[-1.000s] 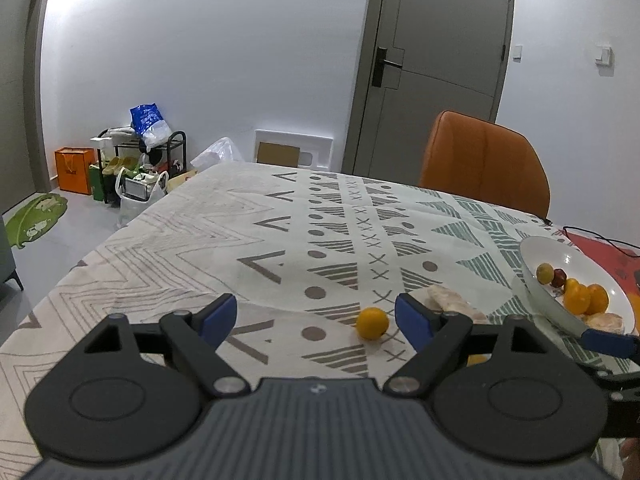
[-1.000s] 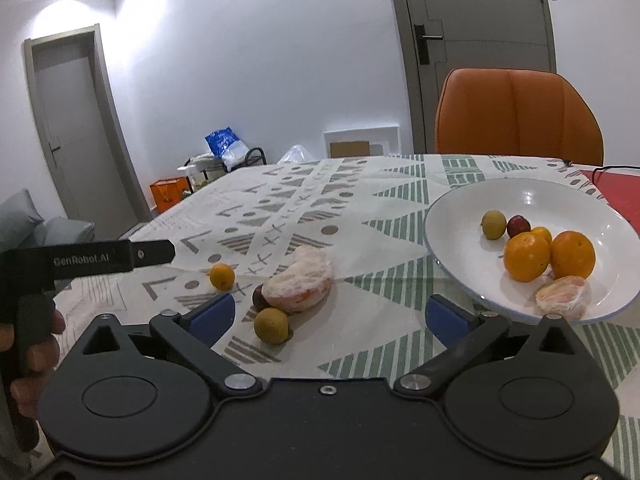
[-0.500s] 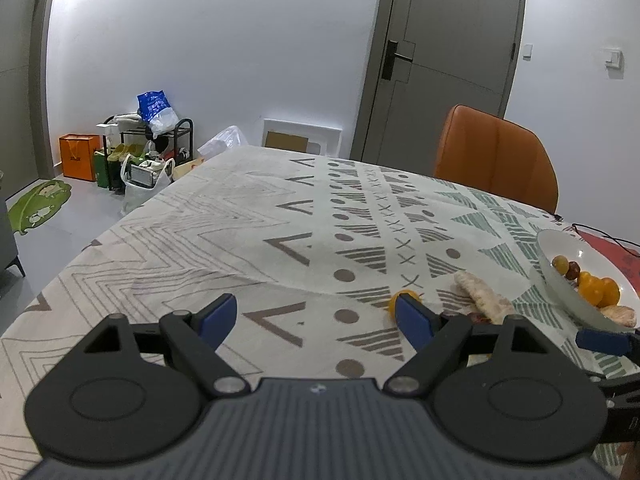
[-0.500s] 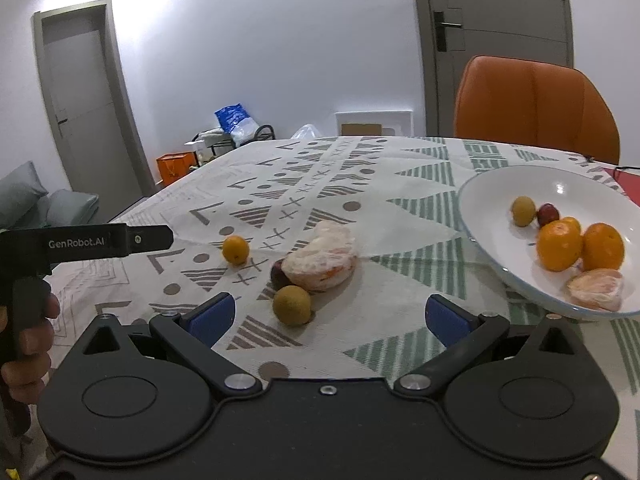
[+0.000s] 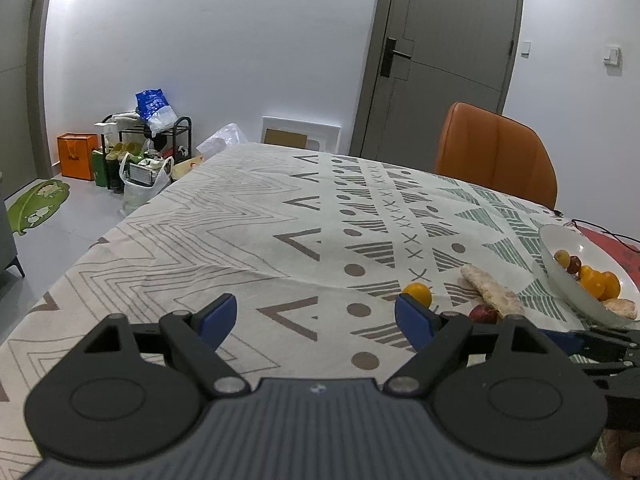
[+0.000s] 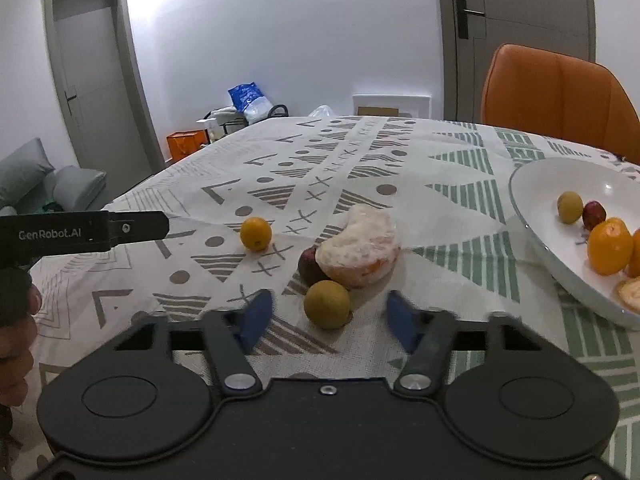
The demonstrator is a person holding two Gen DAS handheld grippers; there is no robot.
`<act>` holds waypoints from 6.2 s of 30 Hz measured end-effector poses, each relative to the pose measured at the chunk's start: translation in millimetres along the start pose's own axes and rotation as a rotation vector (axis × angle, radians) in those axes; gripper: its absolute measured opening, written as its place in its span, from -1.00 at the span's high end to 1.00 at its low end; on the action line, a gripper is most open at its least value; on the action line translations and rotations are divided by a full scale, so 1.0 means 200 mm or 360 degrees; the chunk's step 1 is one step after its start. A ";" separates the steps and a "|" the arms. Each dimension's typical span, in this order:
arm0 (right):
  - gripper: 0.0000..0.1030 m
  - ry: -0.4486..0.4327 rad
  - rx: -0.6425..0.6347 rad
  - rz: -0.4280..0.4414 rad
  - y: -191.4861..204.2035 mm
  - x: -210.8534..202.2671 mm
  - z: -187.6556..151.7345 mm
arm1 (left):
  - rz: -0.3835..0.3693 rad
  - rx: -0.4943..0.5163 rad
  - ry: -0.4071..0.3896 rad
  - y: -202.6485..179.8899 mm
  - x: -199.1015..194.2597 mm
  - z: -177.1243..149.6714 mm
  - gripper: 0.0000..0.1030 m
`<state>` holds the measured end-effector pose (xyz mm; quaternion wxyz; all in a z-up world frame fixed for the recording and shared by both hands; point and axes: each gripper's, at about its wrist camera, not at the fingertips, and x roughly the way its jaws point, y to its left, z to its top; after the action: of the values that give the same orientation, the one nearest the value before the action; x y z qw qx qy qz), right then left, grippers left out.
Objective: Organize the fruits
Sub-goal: 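Grasp a yellow-green fruit with the right tool while the left tool grasps a small tangerine, then carry both fruits over the white bowl and open both tools to release them, then move both open tools back to the remaining fruits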
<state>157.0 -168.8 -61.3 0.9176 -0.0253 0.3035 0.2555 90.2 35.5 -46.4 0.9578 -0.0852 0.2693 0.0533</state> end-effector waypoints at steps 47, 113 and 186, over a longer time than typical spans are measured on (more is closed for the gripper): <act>0.56 -0.0207 0.0231 -0.0151 -0.32 -0.30 -0.01 | -0.0182 0.0202 0.0052 -0.43 0.16 0.04 0.59; 0.56 -0.0317 0.0392 -0.0463 -0.73 -0.49 -0.03 | -0.0623 0.0457 0.0005 -1.21 0.28 0.12 0.52; -0.02 -0.0191 0.0191 -0.0089 -0.26 -0.22 -0.03 | -0.0210 0.0239 0.0022 -0.42 0.08 -0.01 -0.38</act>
<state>148.9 -233.9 -46.8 0.9407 0.0366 0.2618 0.2124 114.1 -47.0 -45.3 0.9610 -0.0312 0.2730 -0.0310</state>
